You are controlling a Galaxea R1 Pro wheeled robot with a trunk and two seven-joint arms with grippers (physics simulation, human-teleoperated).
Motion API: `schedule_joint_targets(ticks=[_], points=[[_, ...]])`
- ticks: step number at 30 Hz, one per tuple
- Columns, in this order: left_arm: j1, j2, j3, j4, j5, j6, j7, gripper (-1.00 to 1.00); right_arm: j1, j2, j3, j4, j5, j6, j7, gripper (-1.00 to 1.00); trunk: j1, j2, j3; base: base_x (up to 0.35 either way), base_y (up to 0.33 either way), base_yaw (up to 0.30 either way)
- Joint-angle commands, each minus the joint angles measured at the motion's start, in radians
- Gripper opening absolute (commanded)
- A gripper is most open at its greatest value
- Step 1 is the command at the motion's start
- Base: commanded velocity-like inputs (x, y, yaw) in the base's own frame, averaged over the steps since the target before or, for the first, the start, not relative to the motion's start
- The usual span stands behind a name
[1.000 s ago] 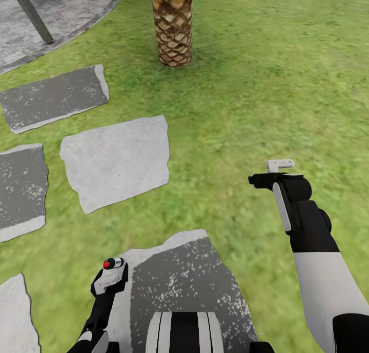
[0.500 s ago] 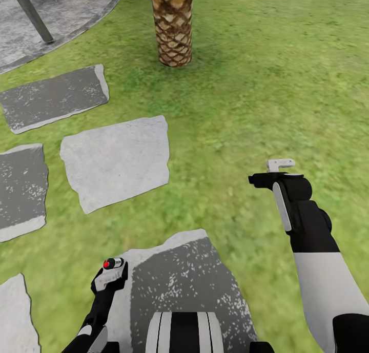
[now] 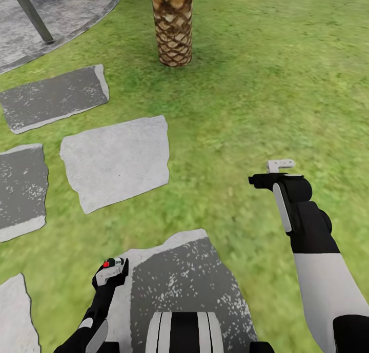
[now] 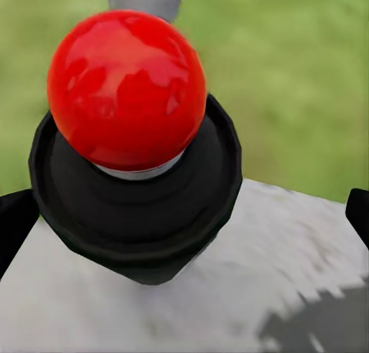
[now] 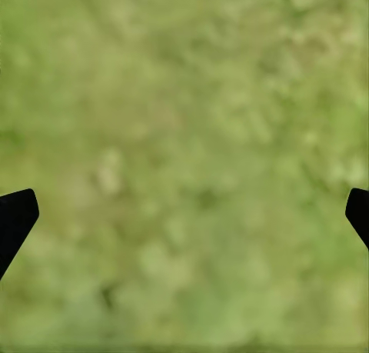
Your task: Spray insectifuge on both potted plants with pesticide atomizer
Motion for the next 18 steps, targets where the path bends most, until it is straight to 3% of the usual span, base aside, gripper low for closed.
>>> schedule_joint_targets(ticks=[1, 8, 9, 18], points=[[0.000, 0.000, 0.000, 0.000, 0.000, 0.000, 0.001, 1.00, 0.000, 0.000, 0.000, 0.000, 0.000, 0.000, 0.000, 1.00, 0.000, 0.000, 0.000, 0.000, 0.000, 0.000], [-0.003, 0.000, 0.000, -0.001, 0.000, 0.000, 0.003, 1.00, 0.001, 0.000, 0.000, 0.000, 0.000, 0.000, 0.000, 1.00, 0.000, 0.000, 0.000, 0.000, 0.000, 0.000], [-0.003, 0.000, 0.000, -0.001, -0.001, 0.000, 0.003, -1.00, 0.001, 0.000, 0.000, 0.000, 0.000, 0.000, 0.000, 1.00, 0.000, 0.000, 0.000, 0.000, 0.000, 0.000], [-0.004, 0.000, 0.000, -0.005, -0.003, 0.000, -0.002, -1.00, 0.002, 0.000, 0.000, 0.001, 0.000, 0.000, 0.000, 1.00, 0.000, 0.000, 0.000, 0.000, 0.000, 0.000]])
